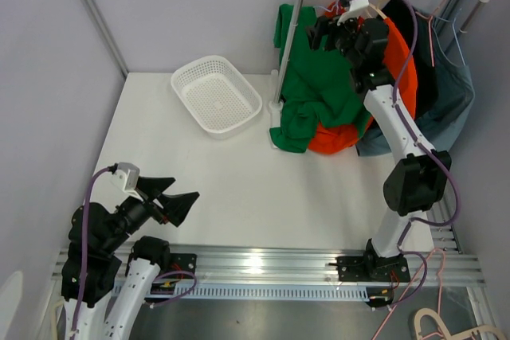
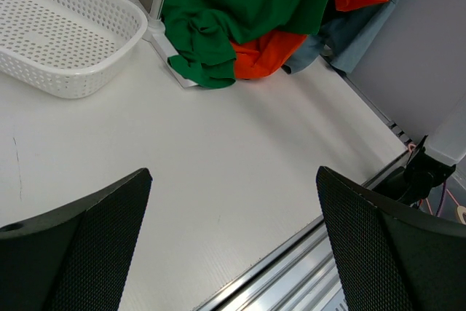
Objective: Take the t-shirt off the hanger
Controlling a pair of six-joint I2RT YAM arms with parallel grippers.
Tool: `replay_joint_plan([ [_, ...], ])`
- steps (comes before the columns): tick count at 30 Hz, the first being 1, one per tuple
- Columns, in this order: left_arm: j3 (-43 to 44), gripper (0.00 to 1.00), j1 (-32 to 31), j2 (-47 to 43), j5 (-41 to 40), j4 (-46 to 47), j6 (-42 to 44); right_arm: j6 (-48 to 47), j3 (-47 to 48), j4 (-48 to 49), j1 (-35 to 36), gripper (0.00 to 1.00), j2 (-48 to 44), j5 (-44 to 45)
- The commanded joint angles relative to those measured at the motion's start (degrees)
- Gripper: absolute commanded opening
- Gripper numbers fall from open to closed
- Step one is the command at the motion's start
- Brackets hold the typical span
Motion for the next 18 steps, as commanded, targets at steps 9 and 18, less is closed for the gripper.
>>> replay_joint_plan([
  [9,-0.03,1.0,0.67,0.21,0.12,1.02,0.24,3.58,-9.73,8.29,-0.25,0.84,-15.86,0.22],
  [18,-0.03,0.99,0.67,-0.4,0.3,0.93,0.06,4.81,5.98,-2.96,-2.62,0.83,-5.35,1.28],
])
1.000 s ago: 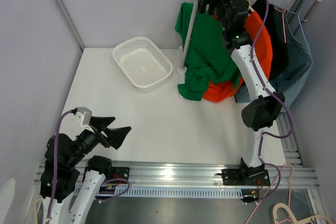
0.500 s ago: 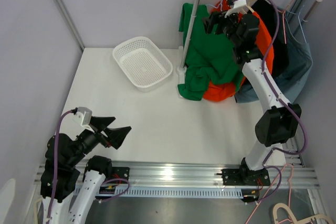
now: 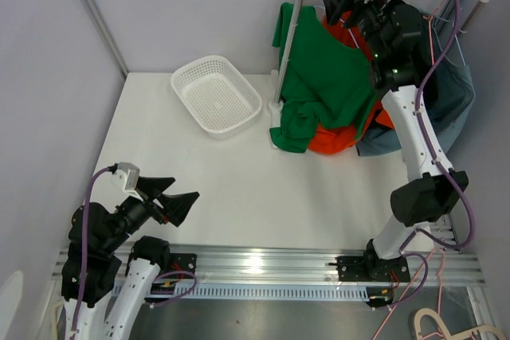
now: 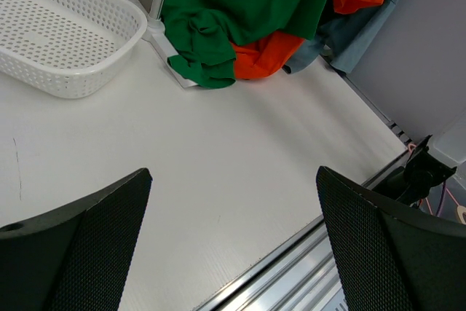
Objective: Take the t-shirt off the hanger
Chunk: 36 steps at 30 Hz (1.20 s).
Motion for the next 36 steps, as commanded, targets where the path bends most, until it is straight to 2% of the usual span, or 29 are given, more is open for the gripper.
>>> replay_joint_plan([
  [1,-0.2,0.99,0.67,-0.49,0.28,0.96,0.09,1.51,6.74,-5.69,-1.02,0.82,5.86,0.52],
  [7,-0.38,1.0,0.67,-0.66,0.1,0.96,-0.09,3.71,24.31,-14.64,-1.9,0.77,18.59,0.25],
  [12,-0.2,1.0,0.67,-0.4,-0.43,0.87,-0.09,5.03,31.97,-17.21,-2.17,0.68,24.77,-1.07],
  [13,-0.2,0.99,0.67,-0.31,-0.51,0.78,-0.09,5.38,32.06,-17.39,-2.17,0.59,25.38,-0.63],
  [16,-0.2,0.99,0.76,0.04,-0.6,0.69,-0.09,5.73,31.19,-18.0,-2.34,0.47,25.3,-0.36],
  [20,-0.03,0.99,0.76,0.13,-0.78,0.6,-0.09,4.94,25.33,-17.13,-2.17,0.51,22.06,-0.1],
  [24,-0.12,0.99,0.85,0.04,-0.87,0.6,-0.09,3.71,18.54,-14.67,-2.17,0.48,16.7,1.13],
  [25,-0.2,0.99,0.93,-0.05,-0.87,0.69,-0.09,3.45,17.75,-14.67,-2.26,0.4,16.25,1.39],
  [28,-0.12,0.99,1.02,0.13,-0.78,0.69,-0.09,3.53,16.33,-14.67,-2.17,0.23,15.55,1.04],
  [30,-0.12,1.0,1.11,0.13,-0.69,0.69,-0.09,3.97,16.59,-14.67,-1.99,0.16,15.54,0.87],
  [31,-0.12,0.99,1.11,0.13,-0.69,0.78,-0.09,4.24,16.77,-14.67,-1.91,0.07,15.54,0.69],
  [32,-0.03,1.0,1.11,0.04,-0.78,0.61,-0.09,4.76,17.21,-14.67,-1.73,0.03,15.72,0.78],
  [33,-0.2,0.99,1.11,0.04,-0.87,0.69,-0.09,4.94,19.56,-15.36,-1.47,0.0,16.07,0.78],
  [36,-0.29,1.0,1.11,0.3,-1.13,0.95,-0.26,4.68,27.2,-20.44,0.02,0.0,19.31,2.71],
])
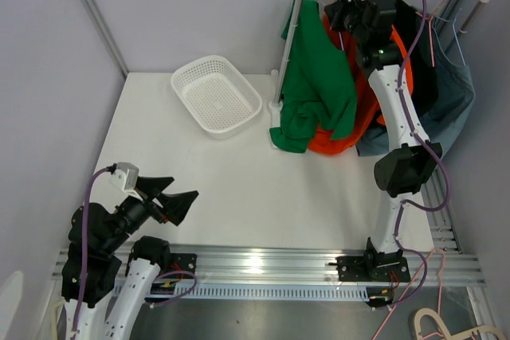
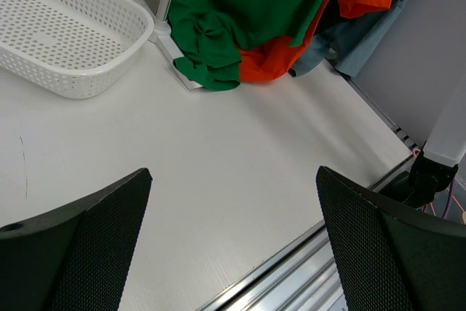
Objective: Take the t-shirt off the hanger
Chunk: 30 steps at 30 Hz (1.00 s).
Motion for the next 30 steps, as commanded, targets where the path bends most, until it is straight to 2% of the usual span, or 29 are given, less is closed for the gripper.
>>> replay_joint_plan([
  [1,-0.38,1.0,0.74,0.96,-0.69,1.13,-0.61,-0.02,13.61,-3.35,1.91,0.0,2.55,2.4],
  [5,-0.03,0.99,0.74,4.91,-0.87,2.97,-2.81,0.68,20.43,-4.94,3.23,0.0,2.58,5.65],
  [8,3.65,1.0,0.74,8.33,-0.43,3.06,-3.52,-0.2,17.02,-4.41,4.19,0.0,-1.62,7.94],
  [10,7.06,1.0,0.74,9.22,-1.74,3.77,-4.48,-0.55,13.69,-5.02,5.86,0.0,-4.45,16.86],
  [12,9.45,1.0,0.74,10.36,-2.01,4.38,-4.83,2.42,8.06,-9.58,6.57,0.0,-9.45,24.26],
  [13,10.33,1.0,0.74,10.71,-1.93,5.43,-5.44,7.22,5.43,-11.43,7.35,0.0,-11.56,30.91],
  [15,10.61,0.99,0.65,11.51,0.26,7.19,-6.24,12.95,-4.67,-16.35,8.85,0.0,-18.91,39.54],
  [16,10.0,1.0,0.56,11.6,1.23,9.37,-7.37,18.55,-8.7,-17.32,10.94,0.0,-21.75,47.16],
  [17,8.86,1.0,0.39,11.6,3.68,10.78,-7.82,21.05,-13.36,-16.99,12.18,0.0,-24.82,50.63],
  [18,8.41,0.99,-0.22,11.51,4.57,11.93,-8.35,23.77,-22.71,-16.55,13.24,0.0,-30.77,53.1],
  [21,7.79,1.0,-2.15,11.86,2.74,12.91,-6.79,28.8,-36.46,-15.23,16.58,0.0,-40.1,54.01],
  [24,10.85,0.99,-3.56,14.48,0.28,11.77,-4.76,31.44,-43.17,-15.58,19.48,0.0,-43.83,54.0],
  [26,13.94,1.0,-5.31,19.49,-0.6,10.98,-4.14,32.23,-44.25,-16.62,21.32,0.0,-44.54,54.09],
  [29,18.77,0.99,-17.85,26.87,-13.13,10.36,-1.68,32.4,-43.82,-18.38,23.17,0.0,-42.35,54.0],
  [30,21.56,1.0,-30.51,28.98,-25.79,10.97,0.85,32.67,-43.55,-18.48,23.62,0.0,-41.82,53.83],
])
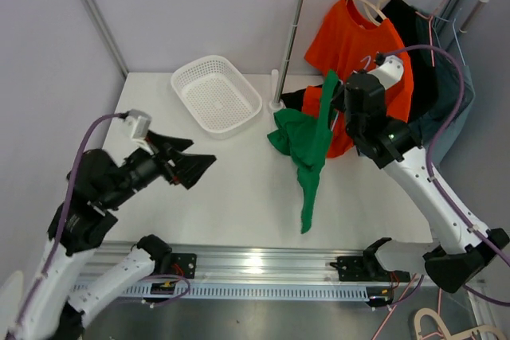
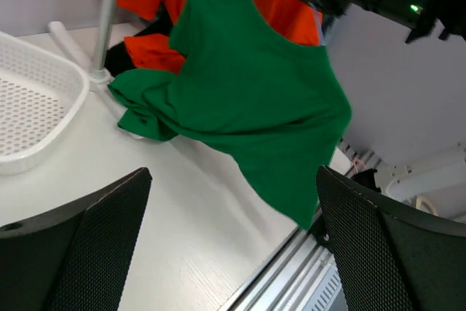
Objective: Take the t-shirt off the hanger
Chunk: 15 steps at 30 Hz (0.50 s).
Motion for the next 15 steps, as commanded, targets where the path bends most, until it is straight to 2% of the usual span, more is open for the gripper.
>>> replay_joint_plan([
  [1,6.14,0.99,-23.63,10.24,-26.64,1.4,6.4,3.95,0.99,0.3,1.98,0.0,2.46,2.48],
  [2,6.93,0.99,-31.1,12.64,-34.82,2.27,8.16,4.3,1.17,0.47,2.33,0.0,2.65,2.31],
  [3,8.76,1.0,-42.49,15.19,-41.86,3.15,11.57,4.3,1.35,0.65,2.68,0.0,2.73,1.7],
  [4,10.87,0.99,-45.3,17.82,-48.29,2.98,12.04,4.22,1.52,0.91,2.95,0.0,2.82,1.17],
  [6,12.55,0.99,-46.12,23.29,-47.13,2.37,11.17,3.87,3.1,1.09,3.21,0.0,3.17,0.55],
  [10,4.77,1.0,-46.64,26.28,-42.64,15.59,14.06,4.21,7.58,-1.37,3.39,0.0,4.4,0.29],
  [15,-5.27,0.99,-48.31,28.3,-43.86,28.89,15.12,4.39,12.94,-2.6,3.48,0.0,7.3,-0.07],
])
